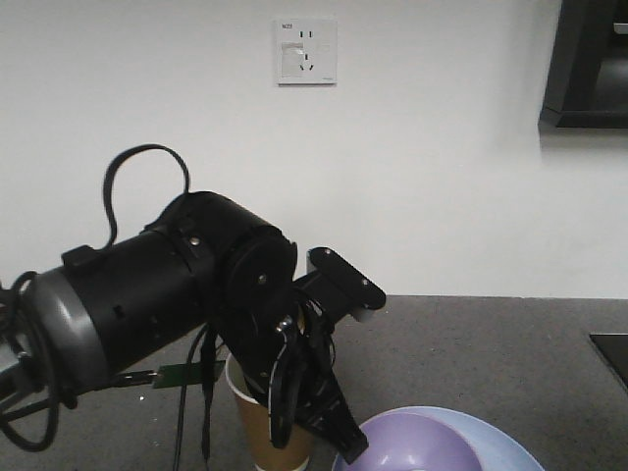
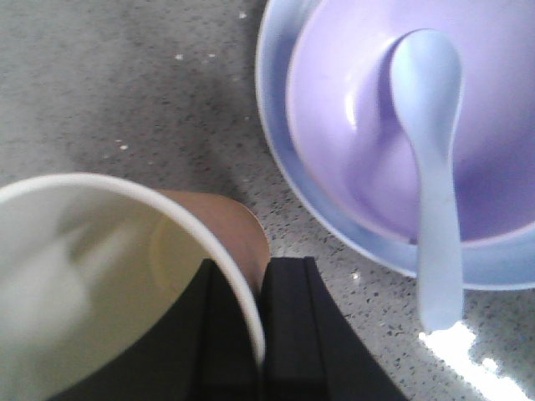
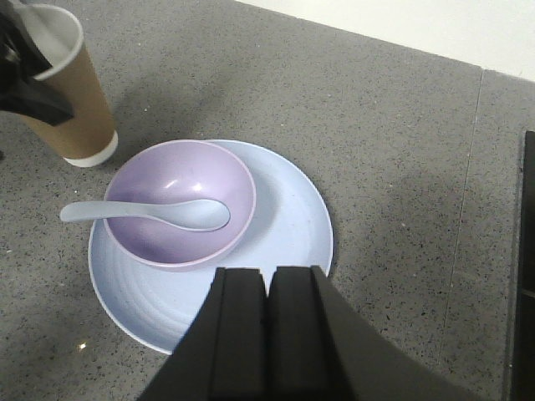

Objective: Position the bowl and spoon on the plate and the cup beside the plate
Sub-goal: 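Set the paper cup down beside the plate and open the left gripper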

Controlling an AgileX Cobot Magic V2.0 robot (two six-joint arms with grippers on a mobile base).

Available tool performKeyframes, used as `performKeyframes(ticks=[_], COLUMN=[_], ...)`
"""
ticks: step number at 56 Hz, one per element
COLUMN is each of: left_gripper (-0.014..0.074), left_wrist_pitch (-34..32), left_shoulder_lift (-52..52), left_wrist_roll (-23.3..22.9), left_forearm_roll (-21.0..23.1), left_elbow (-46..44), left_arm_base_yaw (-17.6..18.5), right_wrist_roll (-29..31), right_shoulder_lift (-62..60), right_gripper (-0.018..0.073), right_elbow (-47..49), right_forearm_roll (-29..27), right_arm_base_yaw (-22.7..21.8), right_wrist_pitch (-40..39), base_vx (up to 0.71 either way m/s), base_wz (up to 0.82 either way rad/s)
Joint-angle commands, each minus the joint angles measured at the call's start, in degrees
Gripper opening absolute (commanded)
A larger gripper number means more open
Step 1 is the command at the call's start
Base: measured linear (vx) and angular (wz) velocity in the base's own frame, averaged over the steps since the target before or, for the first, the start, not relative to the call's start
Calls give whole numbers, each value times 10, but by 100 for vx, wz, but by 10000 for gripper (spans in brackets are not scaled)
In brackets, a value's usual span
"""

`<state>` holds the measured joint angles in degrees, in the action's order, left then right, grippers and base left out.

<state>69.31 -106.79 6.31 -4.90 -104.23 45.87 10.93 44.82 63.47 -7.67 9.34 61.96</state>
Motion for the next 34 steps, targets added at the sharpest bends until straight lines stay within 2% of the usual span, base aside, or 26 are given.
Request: performKeyframes(ticks=[1,10,17,24,34], left_gripper=[-1,14,74,183,402], left_wrist_pitch=[-23,-12,-13,-6,-2], left_shoulder_lift=[20,10,9,9,9], left_wrist_roll=[-6,-6,-6,-6,-6], left_forearm_roll=[-5,-5,-5,-5,-5], left_elbow=[-21,-22,-21,-21,-21], left_arm_base_yaw=[7,7,7,7,7], right_wrist_roll=[6,6,6,6,4], right_shoulder_lift=[-1,-1,-1,-1,-1], right_gripper=[-9,-9,-9,-9,-9], right_elbow=[18,18,18,18,18], right_forearm_roll=[-1,-1,-1,-1,-2], right_arm_base_yaw=[1,1,1,1,1], right_wrist_pitch=[-34,-32,-30,-29,-27], base_vx=[0,0,0,0,0], base_wz=[0,0,0,0,0])
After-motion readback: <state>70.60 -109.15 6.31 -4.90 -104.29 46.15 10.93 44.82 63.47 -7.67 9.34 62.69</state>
